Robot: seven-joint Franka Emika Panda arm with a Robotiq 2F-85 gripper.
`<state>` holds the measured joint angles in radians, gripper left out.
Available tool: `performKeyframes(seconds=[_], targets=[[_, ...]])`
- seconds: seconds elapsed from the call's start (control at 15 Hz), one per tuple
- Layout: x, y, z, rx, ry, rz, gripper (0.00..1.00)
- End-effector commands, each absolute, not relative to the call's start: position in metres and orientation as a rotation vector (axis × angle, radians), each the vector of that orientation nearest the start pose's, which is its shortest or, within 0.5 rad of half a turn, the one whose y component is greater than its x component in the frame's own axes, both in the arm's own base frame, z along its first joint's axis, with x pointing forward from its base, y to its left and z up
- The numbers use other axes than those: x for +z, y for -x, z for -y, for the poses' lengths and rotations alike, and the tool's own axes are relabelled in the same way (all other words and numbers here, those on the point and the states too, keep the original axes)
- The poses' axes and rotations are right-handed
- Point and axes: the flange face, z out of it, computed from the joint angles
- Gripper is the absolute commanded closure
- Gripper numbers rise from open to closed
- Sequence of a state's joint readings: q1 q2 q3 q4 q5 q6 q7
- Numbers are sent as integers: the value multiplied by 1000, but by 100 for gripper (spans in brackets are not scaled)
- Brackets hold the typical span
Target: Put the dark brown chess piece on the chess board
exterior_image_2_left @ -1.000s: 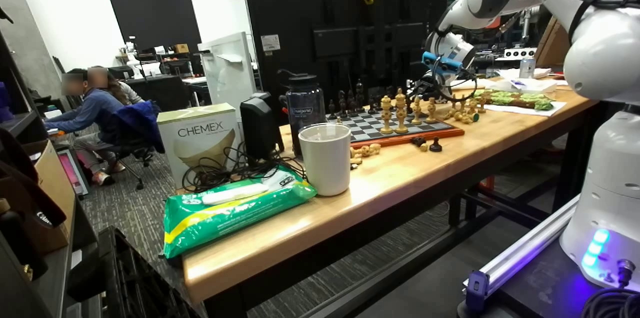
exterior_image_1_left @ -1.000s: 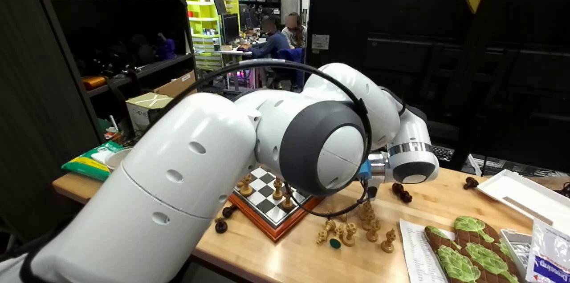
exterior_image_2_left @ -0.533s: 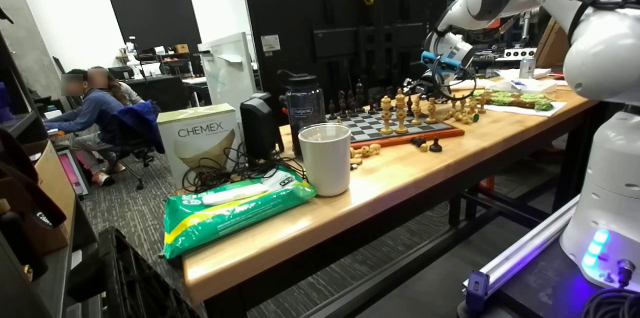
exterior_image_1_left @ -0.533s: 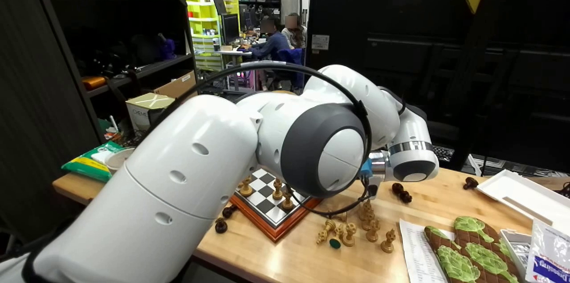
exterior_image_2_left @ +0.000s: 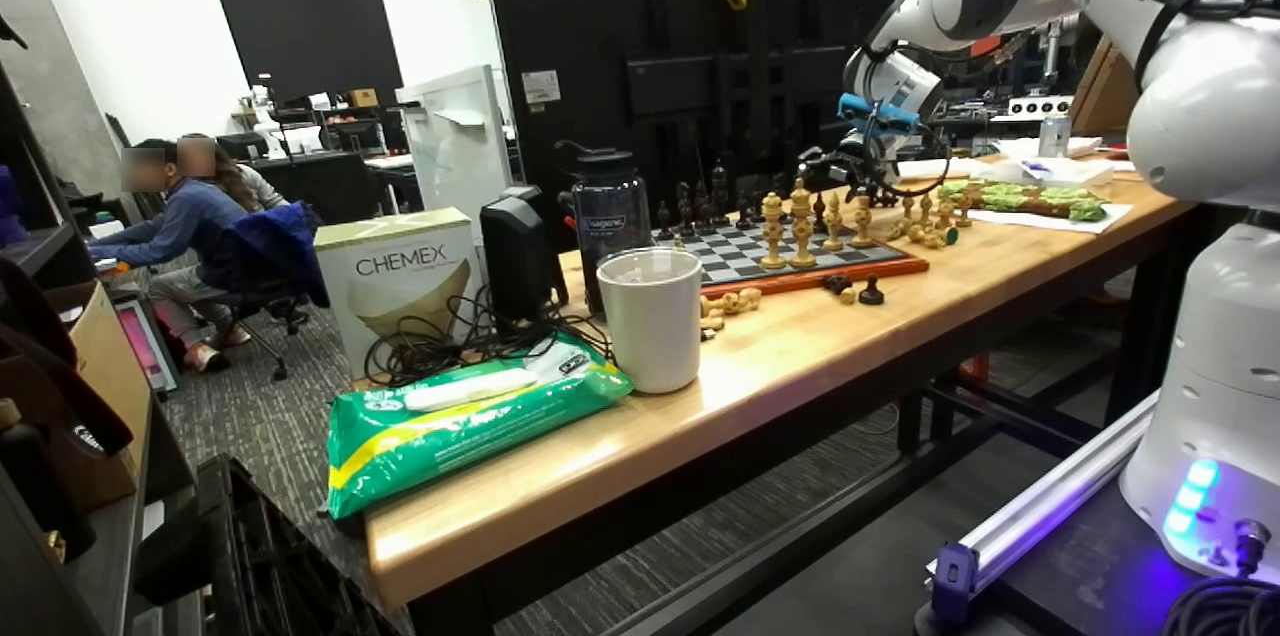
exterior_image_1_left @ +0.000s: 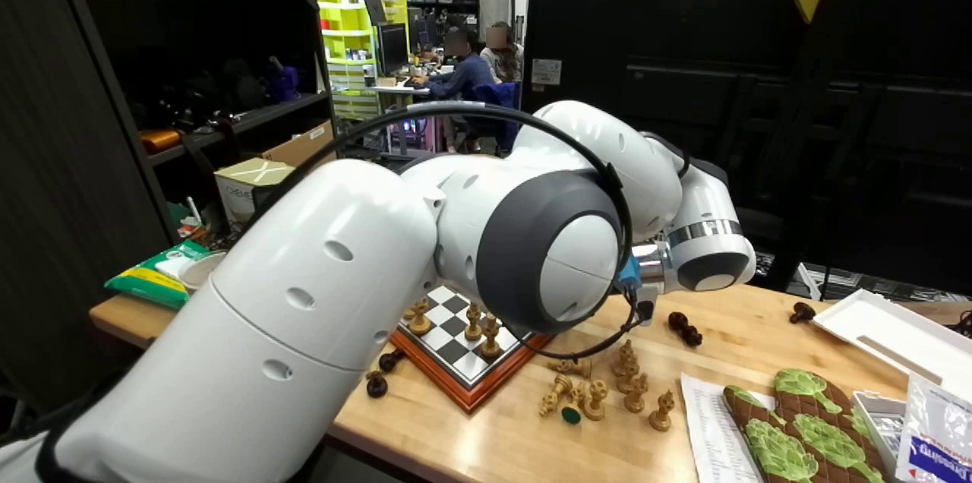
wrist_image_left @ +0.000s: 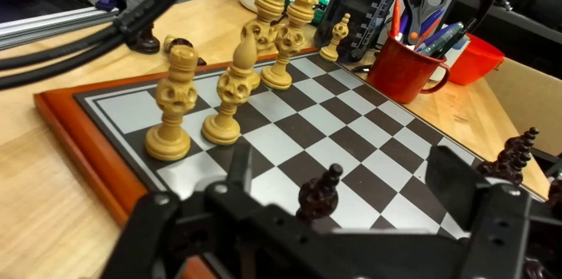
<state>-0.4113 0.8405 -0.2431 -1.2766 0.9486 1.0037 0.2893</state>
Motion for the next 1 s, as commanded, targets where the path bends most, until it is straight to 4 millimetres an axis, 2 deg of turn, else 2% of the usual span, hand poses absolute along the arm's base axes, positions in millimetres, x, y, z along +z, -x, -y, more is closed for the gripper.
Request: performKeyframes(seconds=[0.0,0.27,0.67,0.93], targets=[[298,-591,262,947,1902,-928,0],[327,-597,256,864,2115,-899,0],[383,-603,231,675,2453,-792,0],[407,-603,216,512,2639,-704,0]])
